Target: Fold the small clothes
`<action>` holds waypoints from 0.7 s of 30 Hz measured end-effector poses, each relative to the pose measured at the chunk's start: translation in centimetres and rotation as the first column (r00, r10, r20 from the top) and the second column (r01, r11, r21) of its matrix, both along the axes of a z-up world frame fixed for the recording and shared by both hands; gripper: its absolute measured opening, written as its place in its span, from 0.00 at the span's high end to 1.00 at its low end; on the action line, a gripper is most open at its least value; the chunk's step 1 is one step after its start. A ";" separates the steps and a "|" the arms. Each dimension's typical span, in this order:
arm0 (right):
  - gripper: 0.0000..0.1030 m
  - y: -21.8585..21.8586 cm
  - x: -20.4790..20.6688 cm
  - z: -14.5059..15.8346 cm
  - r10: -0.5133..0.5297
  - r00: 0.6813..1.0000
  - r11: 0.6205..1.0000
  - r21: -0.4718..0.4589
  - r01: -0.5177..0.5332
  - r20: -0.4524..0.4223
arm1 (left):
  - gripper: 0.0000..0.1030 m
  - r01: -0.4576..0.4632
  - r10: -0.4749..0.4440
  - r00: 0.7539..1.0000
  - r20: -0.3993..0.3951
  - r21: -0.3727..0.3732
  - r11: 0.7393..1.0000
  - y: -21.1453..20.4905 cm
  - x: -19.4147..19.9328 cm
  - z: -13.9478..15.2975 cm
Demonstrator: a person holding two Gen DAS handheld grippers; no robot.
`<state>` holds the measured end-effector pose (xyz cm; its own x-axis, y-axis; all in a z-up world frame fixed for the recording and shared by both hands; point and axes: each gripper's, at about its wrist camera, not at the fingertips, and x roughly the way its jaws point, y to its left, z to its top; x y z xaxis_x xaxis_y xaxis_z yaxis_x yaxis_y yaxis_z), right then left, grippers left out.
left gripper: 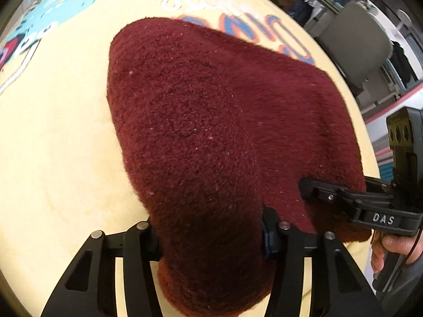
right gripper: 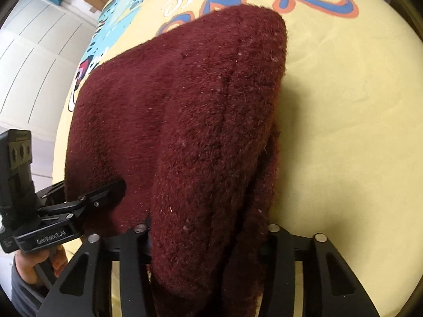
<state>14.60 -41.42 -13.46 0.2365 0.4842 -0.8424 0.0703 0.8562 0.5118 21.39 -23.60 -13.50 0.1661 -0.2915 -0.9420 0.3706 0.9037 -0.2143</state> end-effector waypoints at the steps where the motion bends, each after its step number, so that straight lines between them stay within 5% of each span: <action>1: 0.59 0.1 -0.1 0.8 -0.006 1.000 1.000 -0.004 0.006 0.007 | 0.57 0.007 -0.007 1.000 0.007 -0.012 1.000 0.2 -0.1 0.6; 12: 0.60 5.1 -0.5 10.2 0.049 0.981 0.999 -0.017 -0.046 0.190 | 0.58 0.003 0.009 0.992 0.124 -0.100 0.995 8.0 -0.7 9.4; 21: 0.60 13.7 0.6 8.3 0.128 0.976 0.990 -0.087 -0.114 0.179 | 0.57 -0.081 0.088 0.990 0.112 -0.068 0.994 15.1 -3.1 6.6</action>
